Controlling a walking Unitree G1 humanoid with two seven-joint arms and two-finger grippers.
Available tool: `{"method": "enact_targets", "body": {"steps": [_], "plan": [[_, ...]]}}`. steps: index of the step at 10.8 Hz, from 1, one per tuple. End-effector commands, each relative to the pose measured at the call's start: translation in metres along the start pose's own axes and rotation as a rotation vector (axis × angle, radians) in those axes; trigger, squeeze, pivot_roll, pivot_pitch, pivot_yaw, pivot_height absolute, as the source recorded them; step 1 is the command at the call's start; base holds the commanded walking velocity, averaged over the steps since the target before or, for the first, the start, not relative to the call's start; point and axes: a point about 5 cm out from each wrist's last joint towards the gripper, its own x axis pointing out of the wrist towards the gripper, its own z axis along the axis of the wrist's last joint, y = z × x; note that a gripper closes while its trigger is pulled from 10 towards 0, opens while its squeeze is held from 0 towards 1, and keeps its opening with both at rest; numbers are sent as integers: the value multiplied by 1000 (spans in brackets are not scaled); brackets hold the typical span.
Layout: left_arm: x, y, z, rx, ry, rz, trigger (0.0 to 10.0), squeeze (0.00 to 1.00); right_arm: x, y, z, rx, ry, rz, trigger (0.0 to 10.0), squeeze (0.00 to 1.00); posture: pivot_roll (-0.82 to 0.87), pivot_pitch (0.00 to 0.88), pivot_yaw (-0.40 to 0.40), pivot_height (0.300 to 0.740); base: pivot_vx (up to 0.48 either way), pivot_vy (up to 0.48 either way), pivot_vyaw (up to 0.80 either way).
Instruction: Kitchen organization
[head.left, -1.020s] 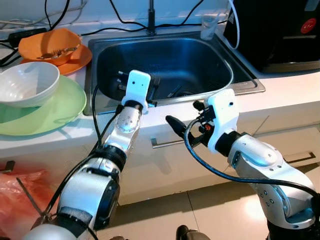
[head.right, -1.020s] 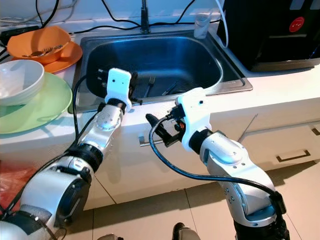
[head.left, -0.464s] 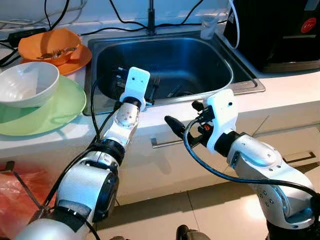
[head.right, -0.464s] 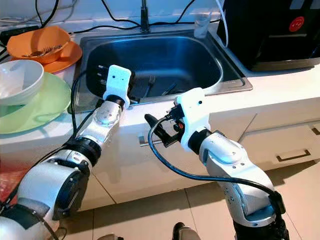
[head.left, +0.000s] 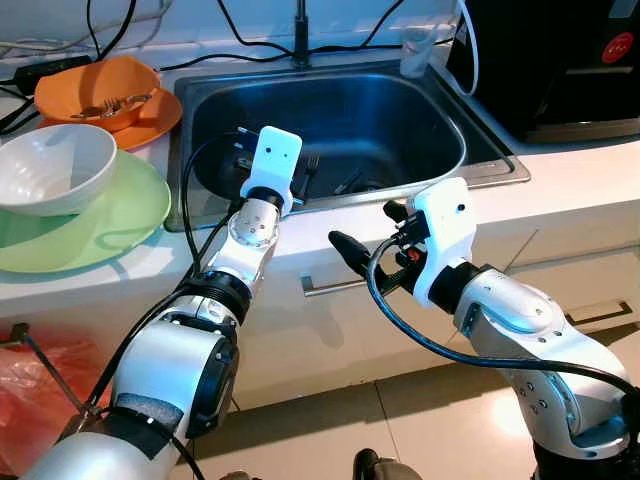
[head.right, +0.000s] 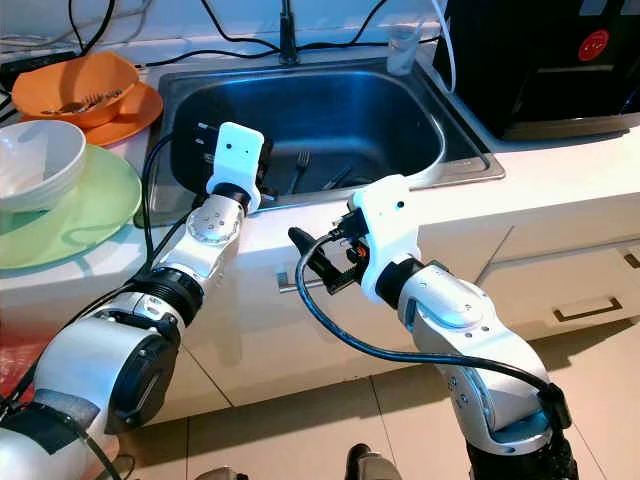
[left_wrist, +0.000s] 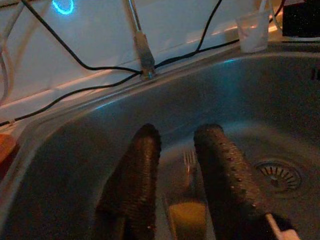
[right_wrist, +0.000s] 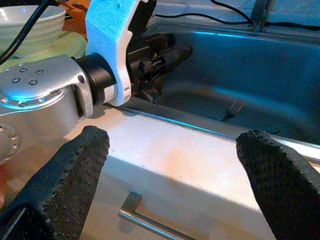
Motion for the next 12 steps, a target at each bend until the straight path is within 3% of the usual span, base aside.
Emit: {"method": "enact_targets", "body": {"steps": [1,7,10,12], "plan": [[2,2,1,-3,14,11,10000,1000,-2,2,2,0,-10,11,10000,0,-136,107,29,740,0,0,0],[2,6,2,-21,-4,34,10000,1000,0,1,1,1,-11,7,10000,0,-132,105,28,740,0,0,0],[6,26,31,-50,-182,120,10000,1000,3,0,2,-2,-23,7,10000,0,-107,95,22,740,0,0,0],[3,32,40,-68,-263,147,10000,1000,6,-2,3,-3,-32,6,10000,0,-89,86,20,740,0,0,0]]}}
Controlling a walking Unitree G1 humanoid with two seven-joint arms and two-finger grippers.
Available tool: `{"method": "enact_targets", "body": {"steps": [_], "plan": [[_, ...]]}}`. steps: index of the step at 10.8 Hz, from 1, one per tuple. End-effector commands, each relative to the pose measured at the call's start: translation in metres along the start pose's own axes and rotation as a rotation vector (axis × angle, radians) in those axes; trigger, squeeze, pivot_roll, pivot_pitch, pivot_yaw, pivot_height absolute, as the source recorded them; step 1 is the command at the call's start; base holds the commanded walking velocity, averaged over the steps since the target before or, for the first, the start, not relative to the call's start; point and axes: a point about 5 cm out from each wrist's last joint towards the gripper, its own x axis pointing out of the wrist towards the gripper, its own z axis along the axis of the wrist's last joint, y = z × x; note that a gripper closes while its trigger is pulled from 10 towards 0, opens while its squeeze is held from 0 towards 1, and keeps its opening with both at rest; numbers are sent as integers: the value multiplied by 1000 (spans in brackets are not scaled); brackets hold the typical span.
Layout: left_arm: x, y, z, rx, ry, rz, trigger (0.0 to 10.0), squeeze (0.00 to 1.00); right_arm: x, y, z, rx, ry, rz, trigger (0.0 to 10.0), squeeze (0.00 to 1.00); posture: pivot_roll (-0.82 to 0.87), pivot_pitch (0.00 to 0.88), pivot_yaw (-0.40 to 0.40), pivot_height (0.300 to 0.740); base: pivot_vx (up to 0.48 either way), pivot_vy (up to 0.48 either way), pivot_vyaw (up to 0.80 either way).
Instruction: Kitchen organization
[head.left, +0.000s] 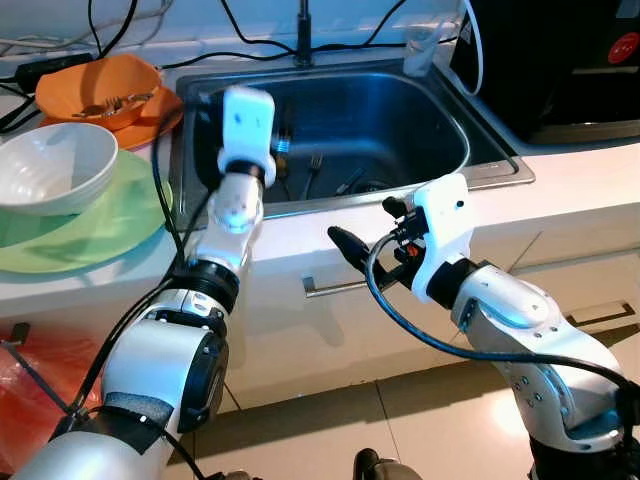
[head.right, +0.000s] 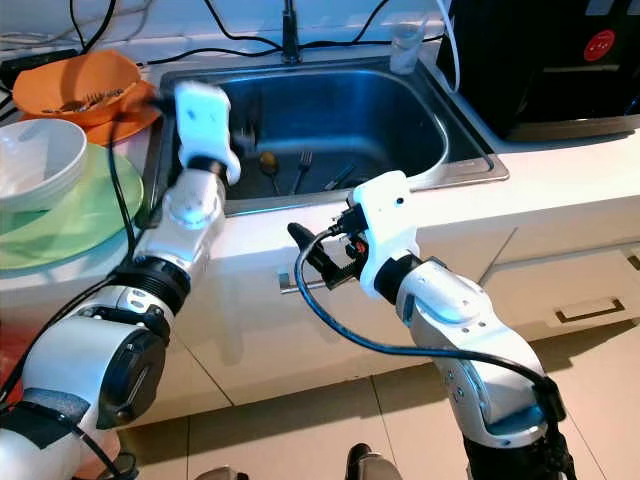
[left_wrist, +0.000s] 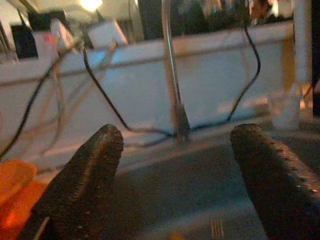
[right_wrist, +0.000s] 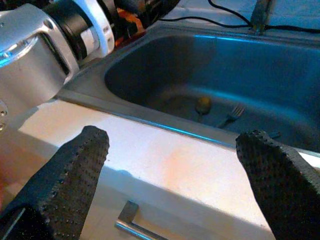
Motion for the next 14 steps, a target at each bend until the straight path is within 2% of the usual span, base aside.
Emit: {"method": "enact_targets", "body": {"steps": [1,3,4,5,7,8,10,12,14], "plan": [[-4,6,4,-23,-49,42,10000,1000,2,0,3,-5,-19,6,10000,0,-76,81,17,740,0,0,0],[-14,15,13,-13,-143,80,10000,1000,5,-1,4,-3,-36,1,10000,0,-56,74,10,740,0,0,0],[-23,29,18,13,-178,113,10000,1000,8,-3,6,-16,-58,-8,10000,0,-36,69,4,740,0,0,0],[-32,43,22,52,-198,131,10000,1000,9,-6,13,-28,-109,-30,10000,0,-23,64,1,740,0,0,0],[-43,57,27,110,-199,129,10000,1000,10,-18,27,-67,-206,-129,10000,0,-7,55,-1,740,0,0,0],[-47,65,32,122,-193,136,10000,0,9,-29,33,-89,-243,-204,10000,0,2,49,-1,740,0,0,0],[-51,70,47,109,-196,141,10000,0,8,-38,37,-106,-280,-257,10000,0,14,42,3,740,0,0,0],[-53,64,58,76,-197,120,10000,0,11,-38,38,-106,-303,-261,10000,0,22,36,4,740,0,0,0],[-48,65,68,40,-203,117,10000,0,11,-37,42,-111,-333,-260,10000,0,15,31,5,740,0,0,0]]}}
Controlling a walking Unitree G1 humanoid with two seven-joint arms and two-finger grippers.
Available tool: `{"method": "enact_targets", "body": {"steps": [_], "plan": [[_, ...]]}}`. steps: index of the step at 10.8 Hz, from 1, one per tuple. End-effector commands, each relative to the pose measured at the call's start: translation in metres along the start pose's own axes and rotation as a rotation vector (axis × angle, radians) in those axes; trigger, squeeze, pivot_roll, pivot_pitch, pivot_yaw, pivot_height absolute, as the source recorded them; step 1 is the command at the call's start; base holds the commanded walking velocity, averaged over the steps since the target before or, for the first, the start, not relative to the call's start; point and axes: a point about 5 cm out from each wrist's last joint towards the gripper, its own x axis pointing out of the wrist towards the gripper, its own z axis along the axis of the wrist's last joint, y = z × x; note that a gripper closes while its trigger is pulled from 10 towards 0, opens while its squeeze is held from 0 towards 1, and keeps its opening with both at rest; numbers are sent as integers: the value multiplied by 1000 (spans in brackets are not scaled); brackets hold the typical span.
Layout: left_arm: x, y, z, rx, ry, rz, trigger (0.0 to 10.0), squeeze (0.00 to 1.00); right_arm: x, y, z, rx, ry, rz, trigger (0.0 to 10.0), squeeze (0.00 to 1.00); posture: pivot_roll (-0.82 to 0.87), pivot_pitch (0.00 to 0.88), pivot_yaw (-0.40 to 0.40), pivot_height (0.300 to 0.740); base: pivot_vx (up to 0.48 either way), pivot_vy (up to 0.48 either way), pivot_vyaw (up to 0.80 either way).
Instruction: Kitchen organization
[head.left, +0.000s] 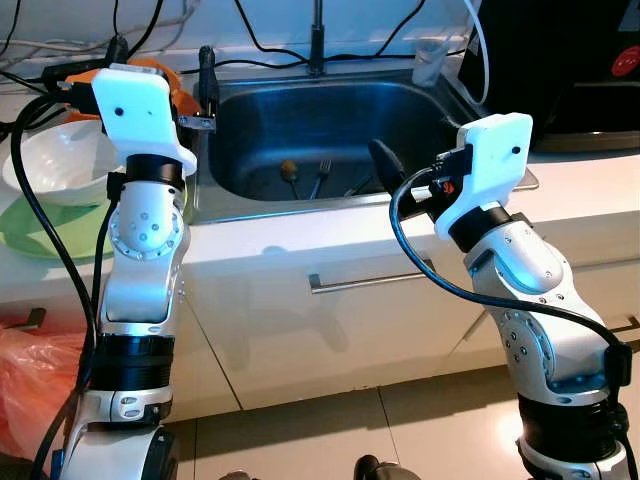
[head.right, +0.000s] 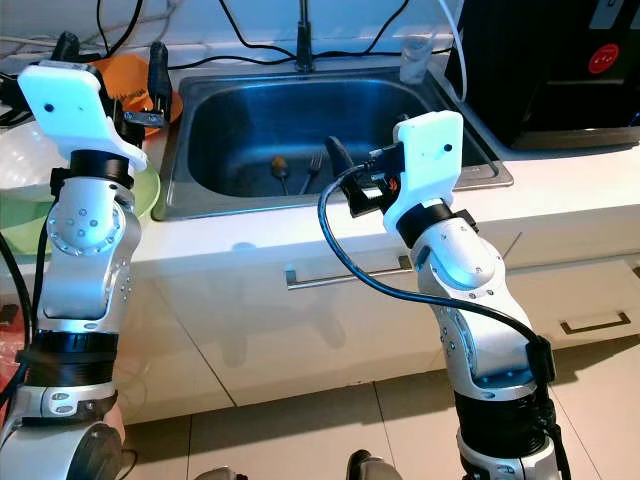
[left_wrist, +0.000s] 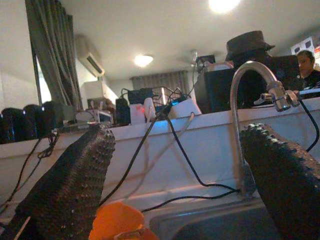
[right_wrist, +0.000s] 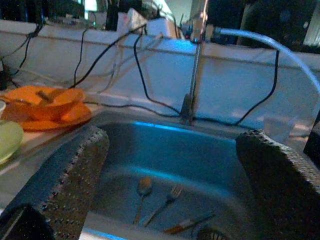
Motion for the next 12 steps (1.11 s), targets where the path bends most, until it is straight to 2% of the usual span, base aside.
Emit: {"method": "enact_targets", "body": {"steps": [1,4,6,12], "plan": [[7,0,16,-17,-42,-15,10000,0,2,-5,8,-8,-42,-26,10000,0,15,31,5,740,0,0,0],[10,1,23,-22,-57,-31,10000,0,3,-10,18,-14,-97,-58,10000,0,12,27,10,740,81,0,0],[17,2,39,-39,-92,-28,10000,0,7,-10,40,-28,-169,-56,10000,0,13,24,9,740,257,0,0],[18,2,34,-45,-56,-22,10000,0,7,-10,38,-21,-158,-58,10000,0,7,25,12,740,299,0,0]]}}
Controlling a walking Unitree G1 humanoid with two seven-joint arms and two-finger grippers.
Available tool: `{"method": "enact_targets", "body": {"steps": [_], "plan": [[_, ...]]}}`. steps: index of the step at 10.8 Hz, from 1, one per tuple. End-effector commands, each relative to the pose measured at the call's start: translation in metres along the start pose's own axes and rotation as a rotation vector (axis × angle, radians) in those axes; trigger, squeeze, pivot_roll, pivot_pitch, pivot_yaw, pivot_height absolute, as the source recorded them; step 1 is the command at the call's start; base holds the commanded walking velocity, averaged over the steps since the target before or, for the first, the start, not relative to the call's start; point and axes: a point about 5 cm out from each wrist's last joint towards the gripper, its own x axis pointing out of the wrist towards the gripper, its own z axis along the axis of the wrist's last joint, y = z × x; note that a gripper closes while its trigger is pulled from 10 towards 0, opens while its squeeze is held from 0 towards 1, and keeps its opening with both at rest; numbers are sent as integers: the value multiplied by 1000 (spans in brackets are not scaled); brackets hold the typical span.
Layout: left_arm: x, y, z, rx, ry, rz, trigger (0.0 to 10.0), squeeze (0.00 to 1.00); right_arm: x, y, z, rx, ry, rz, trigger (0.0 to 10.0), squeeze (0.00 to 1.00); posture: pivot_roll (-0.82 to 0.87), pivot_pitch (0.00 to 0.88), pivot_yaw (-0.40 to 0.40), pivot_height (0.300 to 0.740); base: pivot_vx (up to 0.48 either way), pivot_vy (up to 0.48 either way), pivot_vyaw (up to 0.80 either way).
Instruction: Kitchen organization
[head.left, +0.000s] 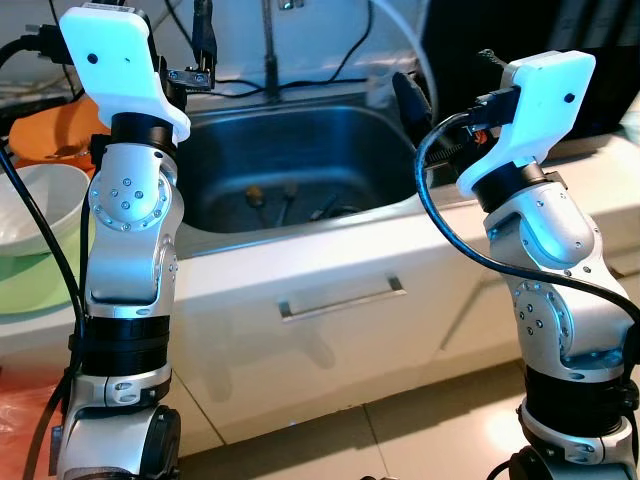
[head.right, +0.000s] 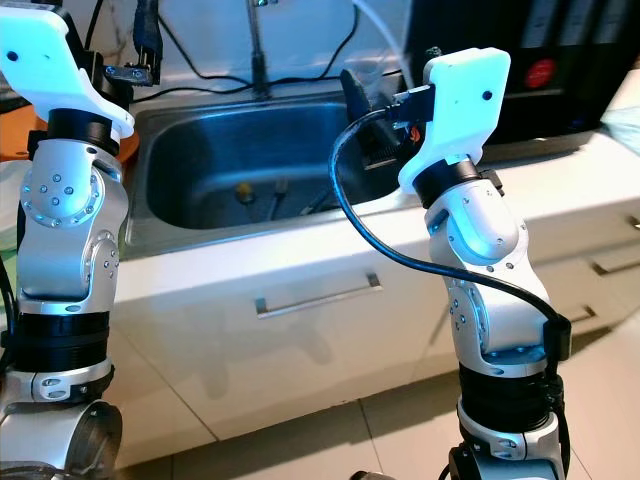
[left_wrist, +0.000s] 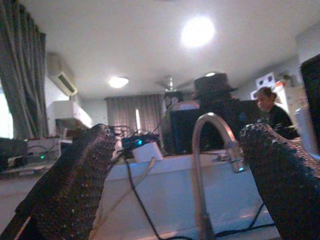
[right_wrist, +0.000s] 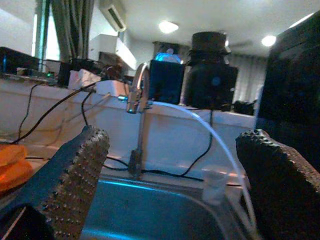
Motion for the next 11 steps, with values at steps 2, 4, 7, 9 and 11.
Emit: {"method": "enact_targets", "body": {"steps": [2,4,7,9,11], "plan": [[1,1,1,0,3,-2,10000,0,-2,0,0,11,4,-2,10000,0,8,28,12,740,296,0,0],[0,2,0,-3,14,3,10000,0,-3,0,-2,12,13,1,10000,0,6,29,9,740,283,0,0],[0,3,-2,0,22,12,10000,0,-3,1,-5,16,23,7,10000,0,9,28,9,740,306,0,0],[-1,4,-3,2,33,13,10000,0,-4,2,-6,18,27,10,10000,0,7,27,9,740,366,0,0],[-1,4,-6,5,45,16,10000,0,-4,3,-6,19,29,11,10000,0,6,30,8,740,424,0,0]]}}
